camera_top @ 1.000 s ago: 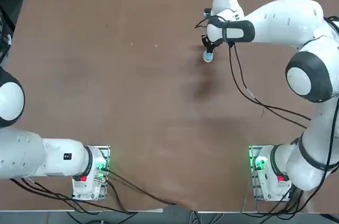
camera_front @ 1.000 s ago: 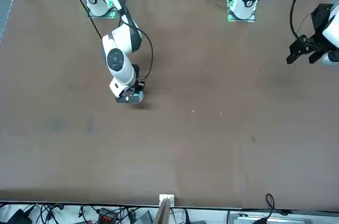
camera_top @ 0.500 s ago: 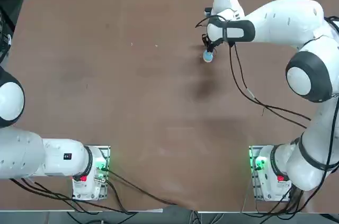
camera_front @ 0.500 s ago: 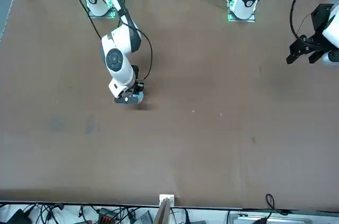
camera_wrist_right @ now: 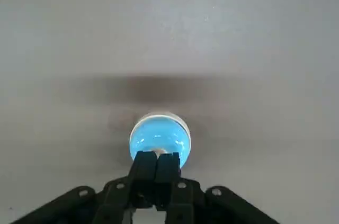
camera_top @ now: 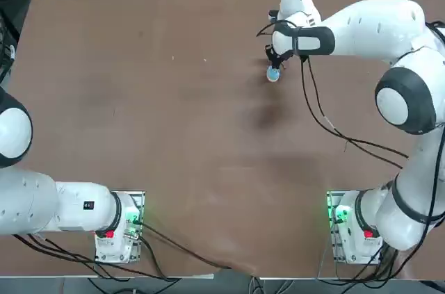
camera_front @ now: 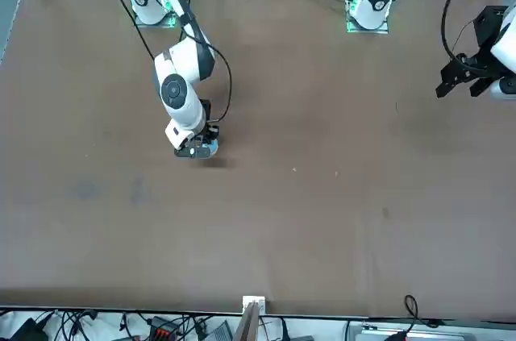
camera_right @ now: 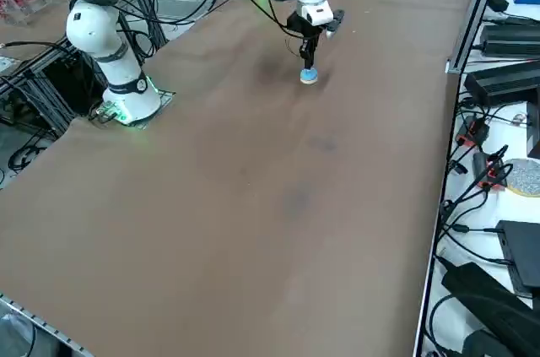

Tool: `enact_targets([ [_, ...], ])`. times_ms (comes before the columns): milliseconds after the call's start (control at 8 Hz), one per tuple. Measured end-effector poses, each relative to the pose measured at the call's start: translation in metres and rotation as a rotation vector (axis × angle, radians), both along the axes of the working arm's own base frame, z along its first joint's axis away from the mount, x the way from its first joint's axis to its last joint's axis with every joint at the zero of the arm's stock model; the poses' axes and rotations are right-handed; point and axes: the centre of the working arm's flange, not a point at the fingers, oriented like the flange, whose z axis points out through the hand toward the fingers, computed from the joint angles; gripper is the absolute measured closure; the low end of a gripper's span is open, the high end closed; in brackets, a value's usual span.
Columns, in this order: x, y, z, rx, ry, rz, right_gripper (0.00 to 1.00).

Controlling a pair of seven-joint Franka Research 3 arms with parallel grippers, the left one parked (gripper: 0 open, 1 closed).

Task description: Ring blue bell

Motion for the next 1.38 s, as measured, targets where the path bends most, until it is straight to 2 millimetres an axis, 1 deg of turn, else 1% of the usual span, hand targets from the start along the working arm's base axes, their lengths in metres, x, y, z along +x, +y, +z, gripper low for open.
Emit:
enact_targets([
  [375, 0.000, 0.000, -0.003, 0.003, -0.007, -0.001, 0.99],
  [750, -0.001, 0.002, -0.015, -0.001, -0.006, 0.002, 0.99],
  [1375, 0.000, 0.002, -0.015, 0.001, -0.010, 0.002, 0.99],
])
